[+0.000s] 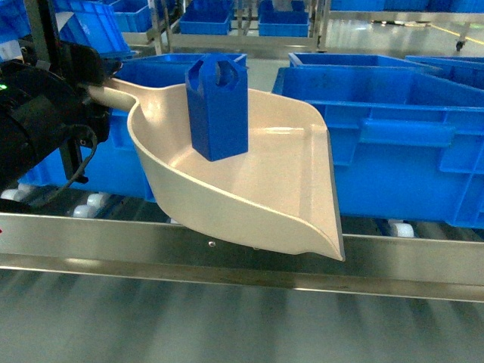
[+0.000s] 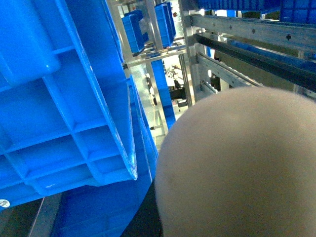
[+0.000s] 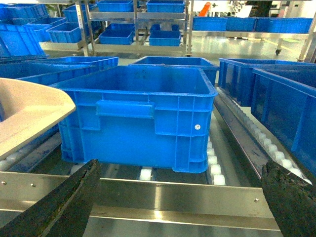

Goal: Place part in tray to right shelf

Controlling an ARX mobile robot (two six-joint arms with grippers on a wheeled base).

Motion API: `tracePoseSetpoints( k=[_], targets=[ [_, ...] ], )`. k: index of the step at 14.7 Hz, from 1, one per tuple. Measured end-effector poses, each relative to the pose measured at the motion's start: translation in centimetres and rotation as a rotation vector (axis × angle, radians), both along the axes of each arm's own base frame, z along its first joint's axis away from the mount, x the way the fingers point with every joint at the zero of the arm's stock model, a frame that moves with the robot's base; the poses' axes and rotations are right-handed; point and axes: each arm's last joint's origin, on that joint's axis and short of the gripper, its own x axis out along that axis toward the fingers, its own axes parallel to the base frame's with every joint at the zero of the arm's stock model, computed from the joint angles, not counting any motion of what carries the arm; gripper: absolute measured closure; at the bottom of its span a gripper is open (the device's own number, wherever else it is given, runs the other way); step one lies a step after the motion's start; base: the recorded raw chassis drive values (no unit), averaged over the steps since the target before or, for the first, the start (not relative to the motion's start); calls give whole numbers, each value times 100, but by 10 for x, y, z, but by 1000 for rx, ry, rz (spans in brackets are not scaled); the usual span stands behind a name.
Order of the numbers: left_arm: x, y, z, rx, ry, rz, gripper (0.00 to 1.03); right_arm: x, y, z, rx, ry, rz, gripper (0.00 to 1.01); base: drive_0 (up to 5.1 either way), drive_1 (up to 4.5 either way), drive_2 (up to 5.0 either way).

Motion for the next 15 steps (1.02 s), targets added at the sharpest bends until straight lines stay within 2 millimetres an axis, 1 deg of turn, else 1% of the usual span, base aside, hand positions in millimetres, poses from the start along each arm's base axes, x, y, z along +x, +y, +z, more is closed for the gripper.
tracePoseSetpoints(
  k=[15],
  targets=[
    [0, 0, 0, 0, 0, 0, 91, 0, 0, 0, 0, 0, 0, 3, 0, 0, 0]
  ],
)
